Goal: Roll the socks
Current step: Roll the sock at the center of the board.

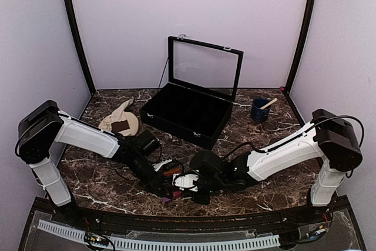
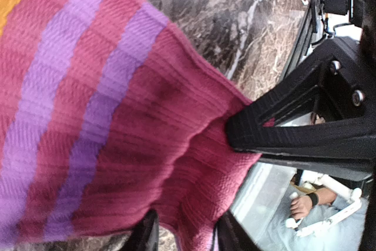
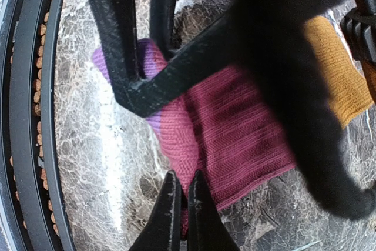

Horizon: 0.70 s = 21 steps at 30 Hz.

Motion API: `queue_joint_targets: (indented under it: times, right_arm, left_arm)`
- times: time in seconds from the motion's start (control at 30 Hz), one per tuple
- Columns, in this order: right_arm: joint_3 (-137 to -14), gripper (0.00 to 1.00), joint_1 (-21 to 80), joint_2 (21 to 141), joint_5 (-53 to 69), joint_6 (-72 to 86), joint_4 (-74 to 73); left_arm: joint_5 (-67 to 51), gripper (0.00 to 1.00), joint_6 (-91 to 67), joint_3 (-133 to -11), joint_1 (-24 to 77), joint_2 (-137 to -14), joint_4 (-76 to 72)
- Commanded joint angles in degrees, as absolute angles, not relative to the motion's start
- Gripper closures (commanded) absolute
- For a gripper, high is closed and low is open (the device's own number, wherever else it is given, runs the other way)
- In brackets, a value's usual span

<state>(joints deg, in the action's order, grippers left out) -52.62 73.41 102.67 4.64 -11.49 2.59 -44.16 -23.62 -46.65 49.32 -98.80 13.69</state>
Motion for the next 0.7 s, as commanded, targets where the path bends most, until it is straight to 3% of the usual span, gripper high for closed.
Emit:
queue_joint_targets:
  times: [0.0, 0.1, 0.67]
  right_arm:
    - [-53.88, 1.0, 73.62, 103.62, 4.4, -10.95, 3.36]
    - [-54.0, 1.0, 73.44, 103.76, 4.67, -10.64, 3.17]
    - [-60.05, 1.0, 71.56, 106.32, 8.19, -8.38, -3.77]
  left_arm:
    - [-42.89, 0.6, -23.75, -46.36, 48.46, -97.4, 15.47]
    - [-39.89, 0.5, -24.12, -46.34, 48.26, -95.97, 15.73]
    - [-23.32, 0.5, -31.71, -40.97, 48.14, -83.54, 11.87]
